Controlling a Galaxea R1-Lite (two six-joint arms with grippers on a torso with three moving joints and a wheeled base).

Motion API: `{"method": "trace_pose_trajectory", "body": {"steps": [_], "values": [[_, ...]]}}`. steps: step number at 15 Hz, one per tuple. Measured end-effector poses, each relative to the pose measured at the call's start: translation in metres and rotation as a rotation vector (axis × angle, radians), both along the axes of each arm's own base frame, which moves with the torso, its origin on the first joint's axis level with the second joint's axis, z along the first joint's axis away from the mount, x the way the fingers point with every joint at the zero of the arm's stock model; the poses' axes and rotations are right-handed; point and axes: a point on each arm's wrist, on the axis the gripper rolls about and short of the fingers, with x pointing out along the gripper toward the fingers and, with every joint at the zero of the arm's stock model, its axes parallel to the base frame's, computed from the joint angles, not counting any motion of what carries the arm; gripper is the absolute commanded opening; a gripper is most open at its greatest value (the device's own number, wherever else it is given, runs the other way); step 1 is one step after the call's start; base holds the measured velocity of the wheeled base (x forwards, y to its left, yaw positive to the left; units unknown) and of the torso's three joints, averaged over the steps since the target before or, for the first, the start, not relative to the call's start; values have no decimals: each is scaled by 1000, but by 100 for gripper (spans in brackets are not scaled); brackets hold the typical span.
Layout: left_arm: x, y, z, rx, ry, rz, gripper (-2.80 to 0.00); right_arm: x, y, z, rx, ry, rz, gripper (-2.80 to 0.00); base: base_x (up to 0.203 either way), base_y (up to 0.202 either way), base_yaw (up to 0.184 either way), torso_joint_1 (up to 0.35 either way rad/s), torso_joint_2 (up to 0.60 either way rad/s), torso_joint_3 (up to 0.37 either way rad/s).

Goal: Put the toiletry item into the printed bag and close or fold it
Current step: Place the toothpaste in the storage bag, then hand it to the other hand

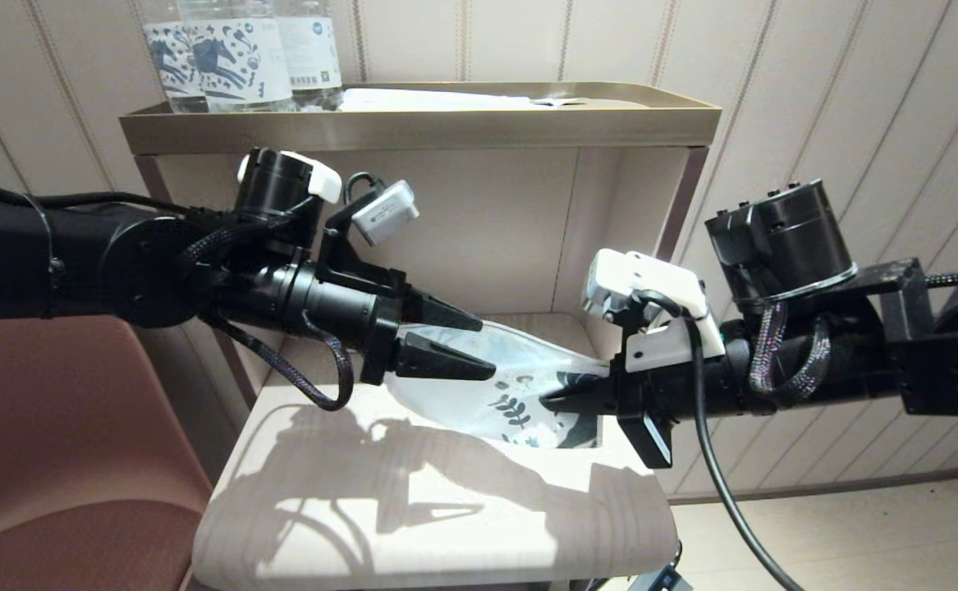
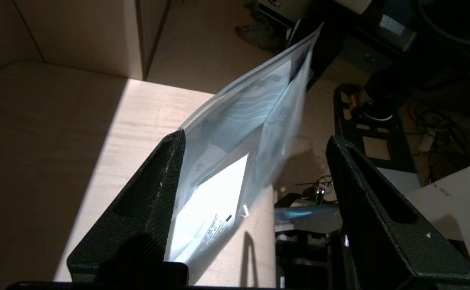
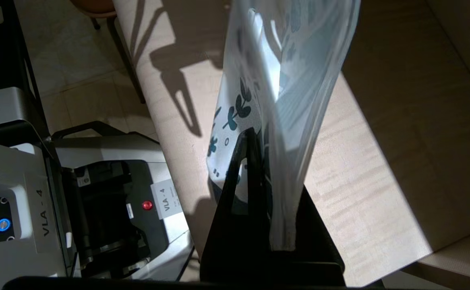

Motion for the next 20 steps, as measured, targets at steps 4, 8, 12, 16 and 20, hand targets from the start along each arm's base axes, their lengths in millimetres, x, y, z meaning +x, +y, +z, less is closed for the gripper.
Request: {"method": "trace_pose_trajectory", "body": {"steps": [4, 8, 12, 16, 20], "values": [[-22, 31, 19, -16, -33, 54, 0, 0, 0, 1, 2, -2, -1, -280, 0, 0, 0, 0, 0, 0], [-47, 64, 16, 1, -16, 135, -280, 0, 0, 1, 4, -1, 1, -280, 0, 0, 0, 0, 0, 0], [-61, 96, 6, 19, 4, 239, -280, 0, 0, 3, 10, -6, 4, -280, 0, 0, 0, 0, 0, 0], [-66, 111, -8, 25, 37, 282, -280, -1, -1, 8, 23, -16, 10, -280, 0, 0, 0, 0, 0, 0], [-59, 112, -25, 8, 57, 261, -280, -4, -2, 11, 39, -8, 23, -280, 0, 0, 0, 0, 0, 0]]}}
